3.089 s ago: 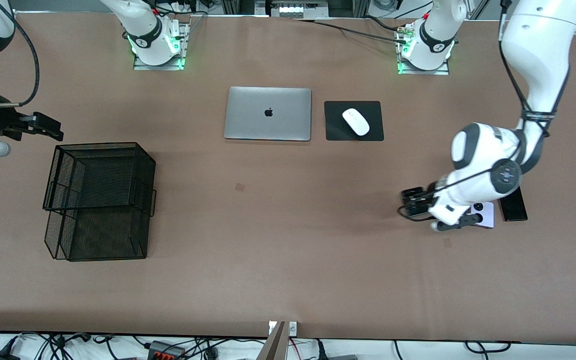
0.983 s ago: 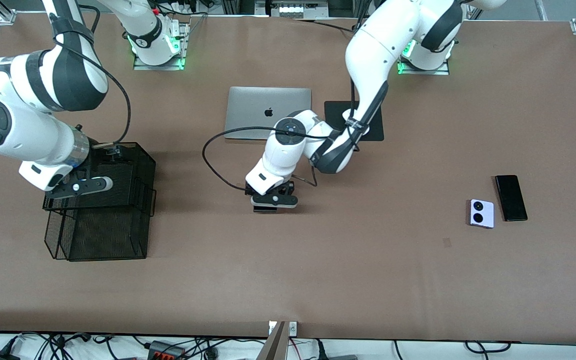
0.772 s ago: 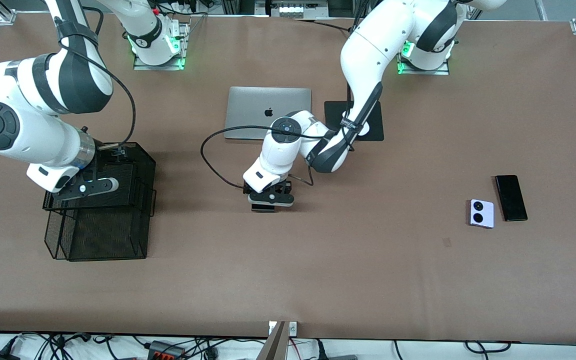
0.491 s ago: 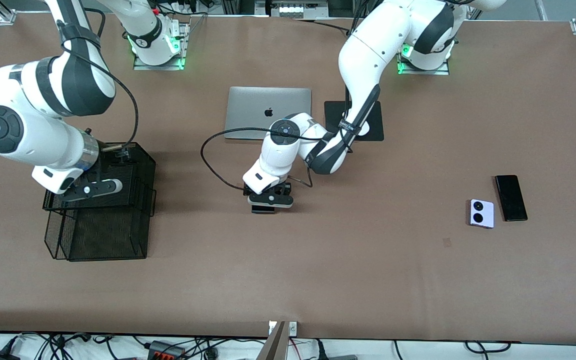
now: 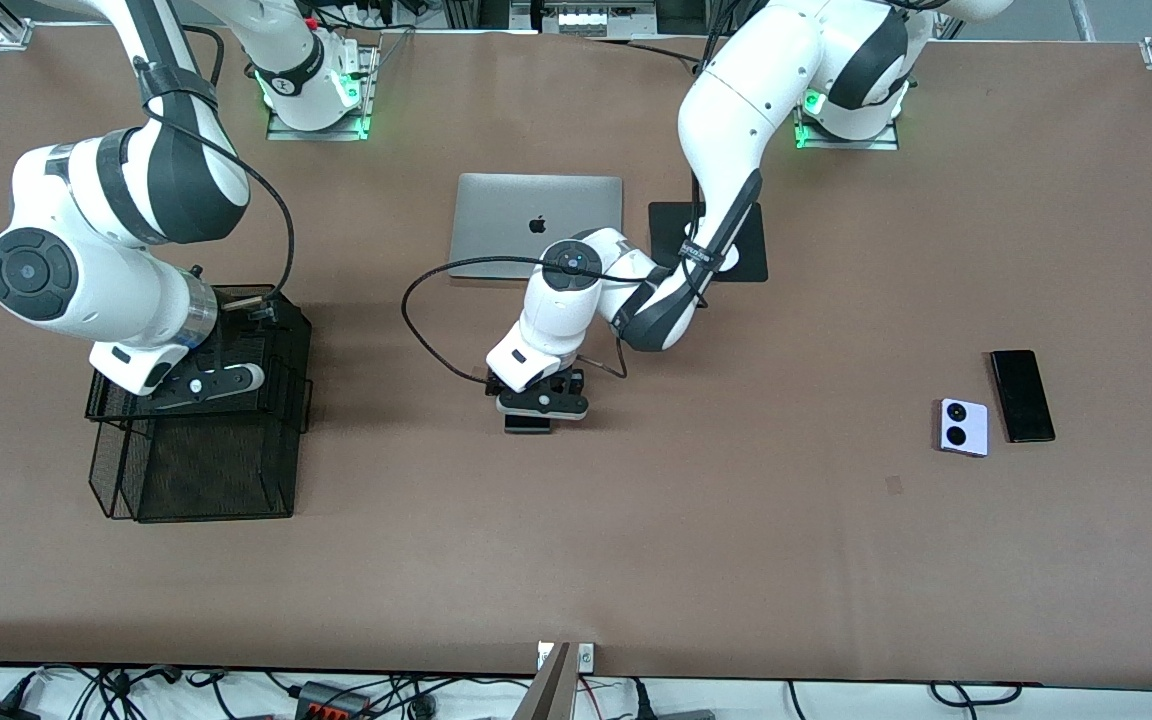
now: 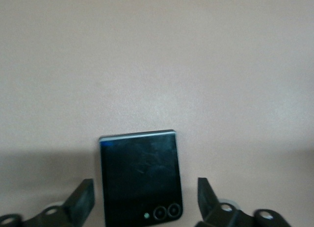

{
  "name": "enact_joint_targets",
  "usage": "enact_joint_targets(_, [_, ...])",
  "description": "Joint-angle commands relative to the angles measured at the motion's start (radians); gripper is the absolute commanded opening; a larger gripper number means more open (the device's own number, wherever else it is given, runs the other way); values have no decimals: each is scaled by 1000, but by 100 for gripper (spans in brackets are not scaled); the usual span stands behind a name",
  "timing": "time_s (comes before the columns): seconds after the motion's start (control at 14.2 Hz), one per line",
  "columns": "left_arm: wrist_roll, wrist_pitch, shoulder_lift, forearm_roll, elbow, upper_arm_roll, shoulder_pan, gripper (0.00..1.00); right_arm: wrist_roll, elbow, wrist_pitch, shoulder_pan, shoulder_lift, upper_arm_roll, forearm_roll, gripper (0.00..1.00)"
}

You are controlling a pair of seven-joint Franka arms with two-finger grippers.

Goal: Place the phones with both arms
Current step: 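Lower the black flip phone onto the table and open the left gripper, then grasp the black flip phone with the right gripper while the left gripper withdraws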

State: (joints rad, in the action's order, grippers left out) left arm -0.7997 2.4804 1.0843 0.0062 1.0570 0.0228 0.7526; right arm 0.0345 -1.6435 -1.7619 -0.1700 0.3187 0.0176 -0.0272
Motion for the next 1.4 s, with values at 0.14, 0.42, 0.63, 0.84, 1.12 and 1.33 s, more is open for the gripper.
enact_joint_targets(0.14, [19, -18, 3, 21, -28, -14, 2, 100, -5, 16, 1, -9, 7, -2, -13, 100])
enact_joint_targets(0.42, [140, -179, -73, 18, -28, -6, -86, 100, -7, 17, -7, -22, 11, -2, -13, 100])
enact_joint_targets(0.63, [293, -369, -182, -9, -26, 14, -185, 100, -8, 17, -25, -38, 23, -2, -13, 100])
enact_joint_targets(0.84, [433, -513, -247, -67, -23, 28, -280, 100, -10, 21, -88, -77, 75, -2, -16, 100])
enact_joint_targets(1.12, [555, -560, -254, -80, -15, 26, -369, 100, -128, 118, -152, -176, 215, -1, -14, 100])
enact_joint_targets(1.33, [750, -604, -294, -127, 39, 28, -487, 100, -191, 206, -269, -258, 337, -1, -23, 100])
